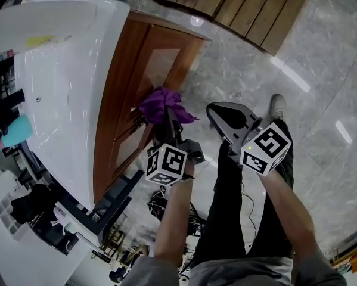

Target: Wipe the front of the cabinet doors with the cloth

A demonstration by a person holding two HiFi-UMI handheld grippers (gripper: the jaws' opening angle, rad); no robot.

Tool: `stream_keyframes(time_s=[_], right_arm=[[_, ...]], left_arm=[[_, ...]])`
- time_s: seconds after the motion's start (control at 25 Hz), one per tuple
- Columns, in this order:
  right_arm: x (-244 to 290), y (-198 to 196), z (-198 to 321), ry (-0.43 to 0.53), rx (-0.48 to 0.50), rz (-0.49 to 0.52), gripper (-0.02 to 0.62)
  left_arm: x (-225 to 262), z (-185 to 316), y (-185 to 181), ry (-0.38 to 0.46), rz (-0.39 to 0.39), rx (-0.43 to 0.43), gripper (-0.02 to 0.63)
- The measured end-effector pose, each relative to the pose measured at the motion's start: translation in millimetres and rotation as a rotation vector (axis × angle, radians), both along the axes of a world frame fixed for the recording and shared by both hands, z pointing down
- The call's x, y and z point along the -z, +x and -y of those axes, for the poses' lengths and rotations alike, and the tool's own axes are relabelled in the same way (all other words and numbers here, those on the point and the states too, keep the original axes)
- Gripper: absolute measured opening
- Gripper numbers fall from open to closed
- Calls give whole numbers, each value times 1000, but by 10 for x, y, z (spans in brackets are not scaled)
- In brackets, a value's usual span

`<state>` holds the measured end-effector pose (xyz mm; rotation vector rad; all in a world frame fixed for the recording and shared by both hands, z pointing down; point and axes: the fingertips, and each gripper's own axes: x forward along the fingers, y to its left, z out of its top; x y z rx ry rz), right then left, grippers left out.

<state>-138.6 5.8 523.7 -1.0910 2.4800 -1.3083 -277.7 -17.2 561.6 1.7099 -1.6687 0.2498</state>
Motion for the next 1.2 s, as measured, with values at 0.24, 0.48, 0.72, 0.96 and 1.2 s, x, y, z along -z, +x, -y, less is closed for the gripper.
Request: stream_keyframes(time_s=[0.24, 0.48, 0.72, 0.96, 1.2], right_arm=[[-33, 28, -42, -9, 13, -17, 11], [-39, 60, -45, -23, -2, 13, 11], [-49, 52, -42, -40, -18, 50, 11], [-94, 158, -49, -59, -39, 63, 11], [-120, 260, 15, -59, -57, 61, 11]], left_arm=[[-63, 15, -63, 2, 10, 33, 67], [-102, 24, -161, -9, 17, 66, 67], [-127, 74, -245, -25, -5, 107, 67], [-136, 118, -230, -23, -13, 135, 67], [-128, 239, -189, -17, -20, 129, 67]])
